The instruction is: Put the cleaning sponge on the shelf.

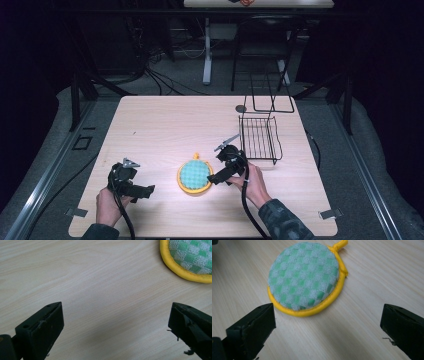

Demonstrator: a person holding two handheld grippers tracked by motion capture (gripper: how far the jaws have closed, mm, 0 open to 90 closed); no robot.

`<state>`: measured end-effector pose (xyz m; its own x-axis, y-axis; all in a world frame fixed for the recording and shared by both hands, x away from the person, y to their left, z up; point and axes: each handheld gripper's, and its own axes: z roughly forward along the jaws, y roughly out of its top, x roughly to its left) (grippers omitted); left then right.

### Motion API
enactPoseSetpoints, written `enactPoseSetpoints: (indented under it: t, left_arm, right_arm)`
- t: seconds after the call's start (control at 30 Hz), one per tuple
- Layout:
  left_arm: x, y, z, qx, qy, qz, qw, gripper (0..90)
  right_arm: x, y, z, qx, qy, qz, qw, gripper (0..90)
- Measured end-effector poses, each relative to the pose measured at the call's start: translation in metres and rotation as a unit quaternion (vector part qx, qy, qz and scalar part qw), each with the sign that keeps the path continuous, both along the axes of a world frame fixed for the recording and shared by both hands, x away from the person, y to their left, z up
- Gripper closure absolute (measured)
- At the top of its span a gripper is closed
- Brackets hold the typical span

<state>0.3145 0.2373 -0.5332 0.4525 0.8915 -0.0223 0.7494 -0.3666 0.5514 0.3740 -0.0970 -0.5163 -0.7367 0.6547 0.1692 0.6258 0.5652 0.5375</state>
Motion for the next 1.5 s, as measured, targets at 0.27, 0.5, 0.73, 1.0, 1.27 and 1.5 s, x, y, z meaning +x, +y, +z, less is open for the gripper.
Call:
enactPoseSetpoints:
  t: [0.27, 0.5, 0.73, 1.0, 1.27, 1.5]
  left_arm:
    - [0.0, 0.001, 0.0, 0.0, 0.002, -0.001, 1.0, 0.2]
    - [0.0, 0.001, 0.0, 0.002, 0.005, -0.004, 1.0, 0.2]
    - [0.0, 0.0, 0.0, 0.002, 0.005, -0.006, 1.0, 0.2]
    - [0.0, -0.001, 0.0, 0.003, 0.007, -0.006, 1.0, 0.2]
    - [0.0, -0.001, -0.001, 0.004, 0.007, -0.007, 0.9999, 0.3]
    - [0.0, -0.001, -0.001, 0.004, 0.006, -0.006, 1.0, 0.3]
  right_arm:
    - [0.011, 0.028, -0.013, -0.001, 0.014, 0.006, 0.9999, 14.6]
    - [0.022, 0.038, -0.029, -0.008, 0.04, -0.008, 0.9991, 38.2]
    - [0.025, 0.031, -0.036, 0.022, 0.069, -0.03, 0.997, 54.5]
    - [0.018, 0.034, -0.036, 0.018, 0.066, -0.037, 0.997, 76.2]
    - [0.014, 0.036, -0.034, 0.027, 0.054, -0.046, 0.9971, 84.3]
    - [0.01, 0.034, -0.025, 0.045, 0.029, -0.038, 0.9979, 85.3]
